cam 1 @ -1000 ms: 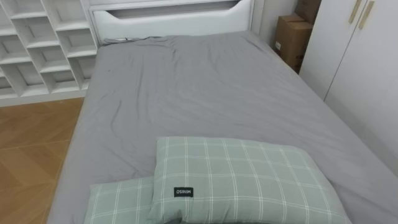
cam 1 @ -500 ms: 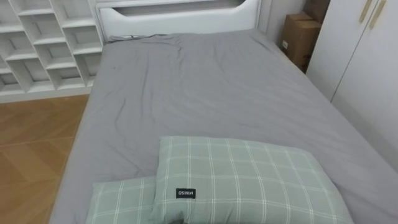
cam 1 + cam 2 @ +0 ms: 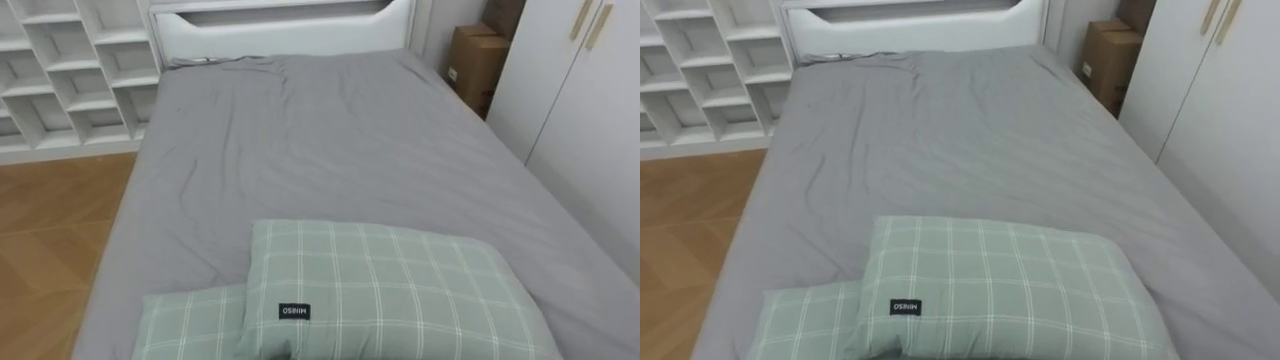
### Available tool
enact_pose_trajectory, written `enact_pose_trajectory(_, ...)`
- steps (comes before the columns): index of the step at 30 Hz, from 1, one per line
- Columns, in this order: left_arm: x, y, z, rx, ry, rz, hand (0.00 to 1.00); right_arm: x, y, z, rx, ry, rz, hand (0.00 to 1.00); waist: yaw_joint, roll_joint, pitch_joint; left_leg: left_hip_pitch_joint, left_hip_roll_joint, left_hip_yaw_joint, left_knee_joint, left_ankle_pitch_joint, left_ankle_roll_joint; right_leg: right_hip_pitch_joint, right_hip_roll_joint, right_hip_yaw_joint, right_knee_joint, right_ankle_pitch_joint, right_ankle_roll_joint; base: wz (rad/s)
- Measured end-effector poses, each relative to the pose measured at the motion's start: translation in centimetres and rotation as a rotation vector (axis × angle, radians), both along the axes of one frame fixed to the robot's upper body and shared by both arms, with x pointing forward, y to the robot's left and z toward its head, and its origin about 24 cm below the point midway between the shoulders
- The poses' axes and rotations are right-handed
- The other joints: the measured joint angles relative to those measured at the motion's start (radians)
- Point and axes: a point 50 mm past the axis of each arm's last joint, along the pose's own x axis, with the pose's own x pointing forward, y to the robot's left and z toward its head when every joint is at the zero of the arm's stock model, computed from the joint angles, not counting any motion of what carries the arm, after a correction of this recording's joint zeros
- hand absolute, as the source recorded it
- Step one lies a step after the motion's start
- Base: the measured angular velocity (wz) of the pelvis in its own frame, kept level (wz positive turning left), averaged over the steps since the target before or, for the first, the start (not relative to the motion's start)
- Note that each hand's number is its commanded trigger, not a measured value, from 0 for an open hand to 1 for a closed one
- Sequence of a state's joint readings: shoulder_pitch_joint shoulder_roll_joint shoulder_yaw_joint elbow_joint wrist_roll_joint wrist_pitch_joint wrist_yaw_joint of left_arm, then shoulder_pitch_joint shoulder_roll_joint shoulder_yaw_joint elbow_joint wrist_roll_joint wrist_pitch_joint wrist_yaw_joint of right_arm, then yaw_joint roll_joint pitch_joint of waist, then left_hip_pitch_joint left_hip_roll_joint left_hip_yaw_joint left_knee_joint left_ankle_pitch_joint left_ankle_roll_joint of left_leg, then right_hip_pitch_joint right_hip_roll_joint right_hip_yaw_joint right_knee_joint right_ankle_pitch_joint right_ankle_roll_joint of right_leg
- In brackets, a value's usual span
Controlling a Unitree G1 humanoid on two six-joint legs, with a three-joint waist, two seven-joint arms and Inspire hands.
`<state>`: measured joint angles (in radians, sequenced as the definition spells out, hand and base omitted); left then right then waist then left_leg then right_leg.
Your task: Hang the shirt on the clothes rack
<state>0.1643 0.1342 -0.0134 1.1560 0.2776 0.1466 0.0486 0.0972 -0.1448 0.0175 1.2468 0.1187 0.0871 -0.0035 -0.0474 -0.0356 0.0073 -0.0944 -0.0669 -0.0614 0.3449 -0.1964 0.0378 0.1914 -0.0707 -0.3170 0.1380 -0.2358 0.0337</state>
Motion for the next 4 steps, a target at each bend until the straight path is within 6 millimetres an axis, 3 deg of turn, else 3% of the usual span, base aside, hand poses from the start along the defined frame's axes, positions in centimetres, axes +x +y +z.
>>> enact_pose_trajectory(4,0.2,0.02,0.01,0.0,-0.005,0.004,0.0,-0.01,-0.04,0.01,0.0,-0.002,0.0,0.0,-0.001,0.003,0.0015,0.001,0.003,0.0,-0.001,-0.001,-0.001,0.001,0.001,0.005,0.011,0.0,0.0,0.0)
